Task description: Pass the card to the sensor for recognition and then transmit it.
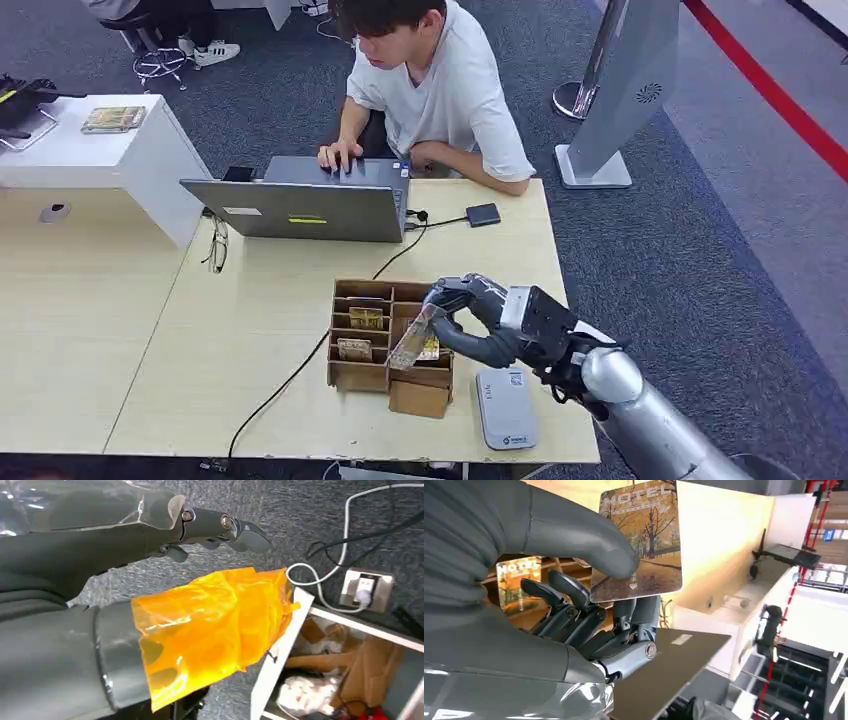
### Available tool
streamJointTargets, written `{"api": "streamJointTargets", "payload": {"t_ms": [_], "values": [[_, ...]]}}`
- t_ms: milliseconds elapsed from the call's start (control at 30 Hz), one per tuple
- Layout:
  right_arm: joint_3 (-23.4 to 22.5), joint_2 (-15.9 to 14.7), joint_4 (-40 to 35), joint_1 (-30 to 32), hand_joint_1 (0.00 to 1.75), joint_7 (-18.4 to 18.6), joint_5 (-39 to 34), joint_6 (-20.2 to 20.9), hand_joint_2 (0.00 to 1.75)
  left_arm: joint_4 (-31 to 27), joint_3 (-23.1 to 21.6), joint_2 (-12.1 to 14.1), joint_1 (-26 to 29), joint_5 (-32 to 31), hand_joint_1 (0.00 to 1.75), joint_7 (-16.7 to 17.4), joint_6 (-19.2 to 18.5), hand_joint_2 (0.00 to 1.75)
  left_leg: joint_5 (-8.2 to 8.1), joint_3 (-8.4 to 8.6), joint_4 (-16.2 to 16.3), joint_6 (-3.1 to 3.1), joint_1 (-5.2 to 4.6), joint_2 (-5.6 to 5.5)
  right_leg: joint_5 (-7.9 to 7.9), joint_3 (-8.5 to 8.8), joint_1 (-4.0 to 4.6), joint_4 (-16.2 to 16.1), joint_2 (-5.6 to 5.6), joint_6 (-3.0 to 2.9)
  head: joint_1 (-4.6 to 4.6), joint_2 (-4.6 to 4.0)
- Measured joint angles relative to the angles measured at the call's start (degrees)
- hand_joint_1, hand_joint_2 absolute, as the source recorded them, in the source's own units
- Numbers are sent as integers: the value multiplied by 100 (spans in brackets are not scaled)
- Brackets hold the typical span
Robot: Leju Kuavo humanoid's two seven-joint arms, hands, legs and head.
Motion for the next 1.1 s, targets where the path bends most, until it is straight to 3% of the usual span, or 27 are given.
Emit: {"api": "streamJointTargets", "payload": {"t_ms": [533,1100], "values": [[166,-660,561,-43,175,114,-386,584,175,39,-490,79,-34,507,0,-39,48,0,0,-1,1,0,0,0,0,1,0,0,0,0,0,0],[512,-1075,1023,-298,175,24,-415,955,175,295,-894,111,-213,933,0,-118,166,0,0,-1,1,0,-1,-1,1,1,0,0,0,1,2,0]]}}
